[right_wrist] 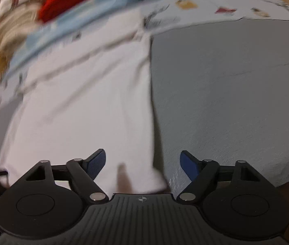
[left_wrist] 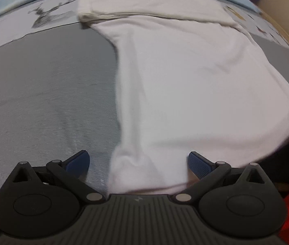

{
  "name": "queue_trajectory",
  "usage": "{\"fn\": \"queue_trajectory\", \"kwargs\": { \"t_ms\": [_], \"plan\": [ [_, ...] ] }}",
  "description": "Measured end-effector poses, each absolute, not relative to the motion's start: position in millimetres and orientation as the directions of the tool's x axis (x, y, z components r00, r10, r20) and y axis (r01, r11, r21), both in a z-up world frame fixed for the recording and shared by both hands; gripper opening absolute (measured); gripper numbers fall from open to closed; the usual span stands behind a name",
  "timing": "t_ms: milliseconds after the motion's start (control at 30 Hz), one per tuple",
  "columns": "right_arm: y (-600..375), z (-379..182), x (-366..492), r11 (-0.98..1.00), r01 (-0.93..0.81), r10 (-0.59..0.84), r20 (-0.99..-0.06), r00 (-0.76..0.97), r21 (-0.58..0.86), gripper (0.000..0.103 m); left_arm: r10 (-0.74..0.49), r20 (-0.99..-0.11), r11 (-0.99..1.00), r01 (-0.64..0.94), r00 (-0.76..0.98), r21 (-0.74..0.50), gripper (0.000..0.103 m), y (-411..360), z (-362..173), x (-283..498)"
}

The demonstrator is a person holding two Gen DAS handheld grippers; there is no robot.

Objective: Fold small clothes

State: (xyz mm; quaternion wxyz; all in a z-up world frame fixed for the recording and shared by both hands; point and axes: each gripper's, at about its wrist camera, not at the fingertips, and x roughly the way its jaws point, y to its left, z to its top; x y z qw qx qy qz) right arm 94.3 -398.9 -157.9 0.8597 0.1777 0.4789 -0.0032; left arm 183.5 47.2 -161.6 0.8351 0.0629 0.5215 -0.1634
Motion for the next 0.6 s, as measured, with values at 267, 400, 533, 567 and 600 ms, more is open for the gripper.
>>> {"fn": "queue_trajectory", "kwargs": {
  "t_ms": [267, 400, 533, 567, 600],
  "plan": [
    [-384.5, -142.2, 65.9, 0.931, 0.179, 0.16, -0.795, 0.585, 0.319, 0.009, -0.353, -0.831, 0.925, 0.292, 0.429, -0.242, 0.007, 68.8, -138.5, 151.3],
    [-385.2, -104.8, 28.9, 0.918, 0.156, 0.186, -0.745, 0.641, 0.364, 0.009, -0.434, -0.784, 0.893, 0.329, 0.443, -0.309, 0.007, 82.5, -105.3, 111.4],
    [-388.9, -74.8, -21.0, 0.889, 0.158, 0.224, -0.708, 0.669, 0.43, 0.009, -0.497, -0.747, 0.861, 0.361, 0.442, -0.359, 0.007, 92.9, -74.3, 68.4],
    [-390.0, -70.3, -30.8, 0.883, 0.162, 0.228, -0.704, 0.673, 0.441, 0.009, -0.502, -0.745, 0.859, 0.357, 0.44, -0.368, 0.007, 93.0, -70.1, 63.9],
    [-392.2, -66.6, -37.2, 0.876, 0.172, 0.23, -0.703, 0.673, 0.451, 0.008, -0.506, -0.744, 0.857, 0.354, 0.437, -0.375, 0.007, 92.8, -65.8, 61.7]
  ]
}}
